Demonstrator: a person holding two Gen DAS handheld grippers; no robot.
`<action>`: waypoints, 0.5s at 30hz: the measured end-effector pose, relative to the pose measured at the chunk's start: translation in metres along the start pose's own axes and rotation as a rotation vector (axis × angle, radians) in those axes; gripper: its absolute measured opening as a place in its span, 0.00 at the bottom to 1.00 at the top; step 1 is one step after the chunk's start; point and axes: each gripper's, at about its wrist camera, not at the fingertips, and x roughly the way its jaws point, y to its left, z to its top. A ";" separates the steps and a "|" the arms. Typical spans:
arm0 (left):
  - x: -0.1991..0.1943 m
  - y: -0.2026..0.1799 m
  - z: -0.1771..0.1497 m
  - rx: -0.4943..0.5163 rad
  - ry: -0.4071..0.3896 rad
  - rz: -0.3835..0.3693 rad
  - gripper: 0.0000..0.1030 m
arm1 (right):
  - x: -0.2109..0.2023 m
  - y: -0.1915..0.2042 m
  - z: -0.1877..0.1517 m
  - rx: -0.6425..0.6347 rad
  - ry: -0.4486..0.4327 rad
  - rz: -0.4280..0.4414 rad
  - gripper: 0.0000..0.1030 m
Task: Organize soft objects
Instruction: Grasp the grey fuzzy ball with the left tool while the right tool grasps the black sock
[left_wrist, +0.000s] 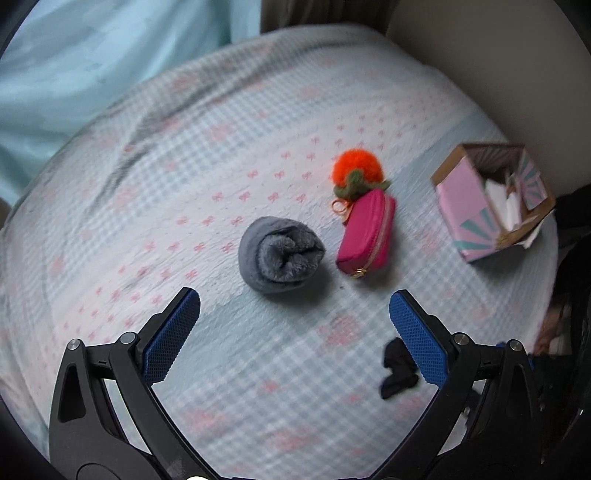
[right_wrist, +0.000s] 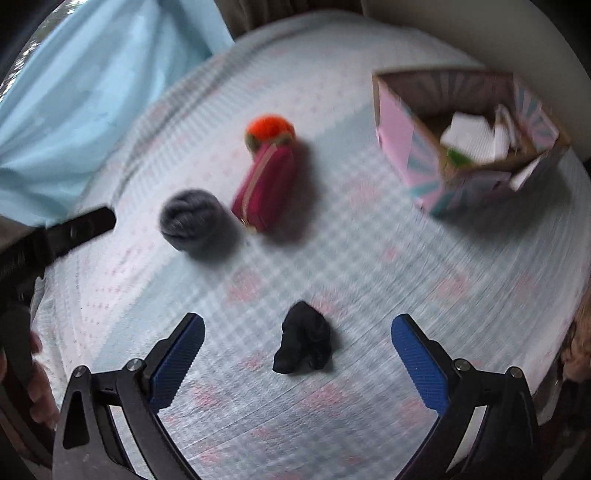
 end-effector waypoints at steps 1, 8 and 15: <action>0.013 0.000 0.003 0.014 0.015 0.005 0.99 | 0.011 -0.001 -0.002 0.014 0.023 -0.005 0.98; 0.073 0.000 0.017 0.063 0.088 -0.001 0.99 | 0.069 -0.005 -0.007 0.102 0.131 -0.024 0.92; 0.125 -0.002 0.026 0.096 0.151 -0.005 0.99 | 0.110 -0.009 -0.016 0.157 0.234 -0.046 0.69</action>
